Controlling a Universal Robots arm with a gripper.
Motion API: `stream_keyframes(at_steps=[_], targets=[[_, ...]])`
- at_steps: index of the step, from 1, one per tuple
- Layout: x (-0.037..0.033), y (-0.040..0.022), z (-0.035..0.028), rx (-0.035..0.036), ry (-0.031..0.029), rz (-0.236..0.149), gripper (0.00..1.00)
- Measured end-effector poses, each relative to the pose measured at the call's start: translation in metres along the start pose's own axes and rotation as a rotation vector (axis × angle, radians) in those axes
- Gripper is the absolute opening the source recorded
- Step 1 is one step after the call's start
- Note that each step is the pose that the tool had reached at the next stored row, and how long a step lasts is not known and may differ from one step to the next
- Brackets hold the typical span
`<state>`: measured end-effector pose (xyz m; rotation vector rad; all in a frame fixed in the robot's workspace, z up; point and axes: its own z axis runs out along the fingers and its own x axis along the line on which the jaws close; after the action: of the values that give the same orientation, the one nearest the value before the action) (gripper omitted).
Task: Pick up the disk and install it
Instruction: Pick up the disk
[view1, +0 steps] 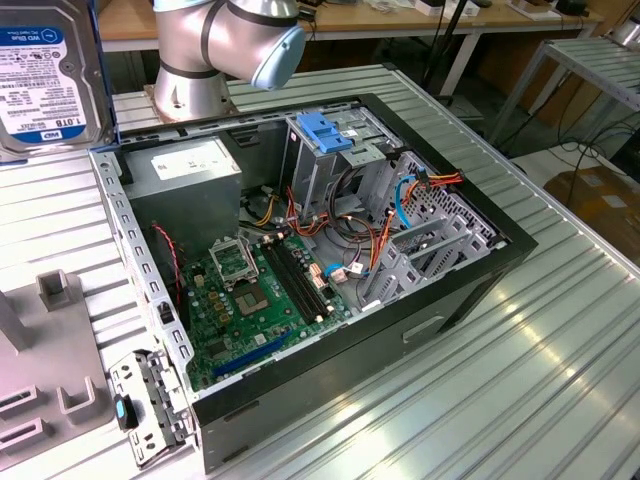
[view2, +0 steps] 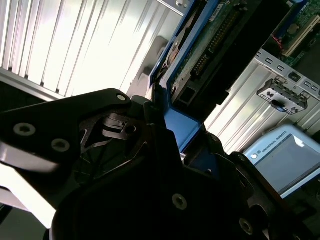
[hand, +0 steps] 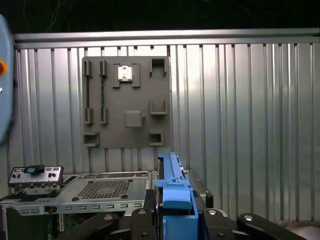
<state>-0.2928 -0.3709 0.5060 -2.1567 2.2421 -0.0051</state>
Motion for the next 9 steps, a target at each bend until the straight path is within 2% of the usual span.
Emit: stream_keyframes(at_steps=[9], targets=[[0.0004,-0.0067,0.0002,0.0000,0.0000,0.000,0.37]])
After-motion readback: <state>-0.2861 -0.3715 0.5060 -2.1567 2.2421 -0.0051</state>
